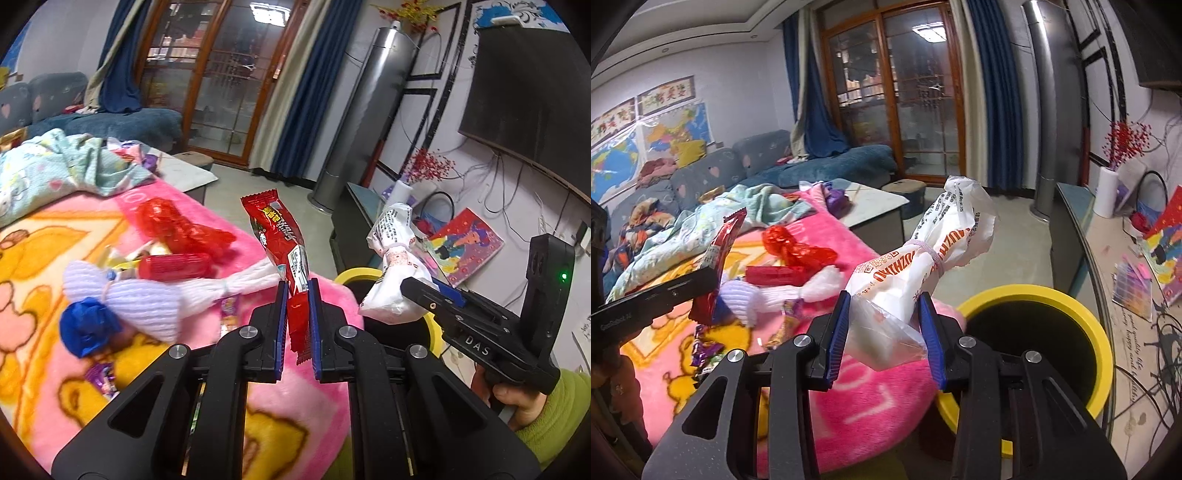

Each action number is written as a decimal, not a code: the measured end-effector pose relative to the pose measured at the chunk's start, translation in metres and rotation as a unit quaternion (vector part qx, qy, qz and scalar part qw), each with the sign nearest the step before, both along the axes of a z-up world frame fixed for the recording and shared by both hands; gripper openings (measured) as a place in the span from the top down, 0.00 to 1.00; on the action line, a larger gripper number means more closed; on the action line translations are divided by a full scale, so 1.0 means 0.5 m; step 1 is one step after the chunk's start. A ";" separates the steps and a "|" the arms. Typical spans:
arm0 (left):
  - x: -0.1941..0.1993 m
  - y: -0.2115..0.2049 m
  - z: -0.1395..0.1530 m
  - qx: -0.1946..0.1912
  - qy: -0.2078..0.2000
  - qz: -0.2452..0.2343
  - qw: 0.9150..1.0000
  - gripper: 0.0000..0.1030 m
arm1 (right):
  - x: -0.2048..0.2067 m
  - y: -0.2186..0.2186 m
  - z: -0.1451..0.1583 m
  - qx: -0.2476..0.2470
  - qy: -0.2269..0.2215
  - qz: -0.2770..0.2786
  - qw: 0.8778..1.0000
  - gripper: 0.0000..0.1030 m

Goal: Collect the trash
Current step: 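Carry the red wrapper and white bag with both tools over the yellow bin, then open both tools to drop the wrapper and bag into the bin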

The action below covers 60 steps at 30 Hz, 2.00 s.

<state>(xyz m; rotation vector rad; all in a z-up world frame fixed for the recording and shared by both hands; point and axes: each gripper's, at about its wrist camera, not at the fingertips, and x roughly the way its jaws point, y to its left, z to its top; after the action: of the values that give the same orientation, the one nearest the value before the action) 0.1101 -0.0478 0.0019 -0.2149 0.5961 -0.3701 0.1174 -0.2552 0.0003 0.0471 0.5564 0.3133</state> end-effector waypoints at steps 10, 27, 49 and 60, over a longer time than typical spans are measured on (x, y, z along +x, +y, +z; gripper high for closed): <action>0.030 -0.079 -0.002 0.003 0.001 -0.042 0.999 0.94 | 0.008 -0.076 -0.010 0.004 0.016 -0.052 0.998 0.65; 0.116 -0.240 -0.036 0.018 0.027 -0.119 0.992 0.94 | 0.030 -0.222 -0.097 0.018 0.092 -0.137 0.986 0.65; 0.234 -0.367 -0.094 0.026 0.088 -0.148 0.985 0.48 | 0.058 -0.280 -0.174 0.051 0.163 -0.190 0.967 0.41; 0.206 -0.289 -0.073 0.010 0.069 -0.093 0.993 0.11 | 0.048 -0.267 -0.156 0.035 0.139 -0.198 0.970 0.31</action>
<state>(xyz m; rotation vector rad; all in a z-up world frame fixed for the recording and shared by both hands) 0.2131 -0.1921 -0.0347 -0.1665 0.7578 -0.5323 0.1416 -0.3886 -0.0779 0.2710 0.7975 -0.0656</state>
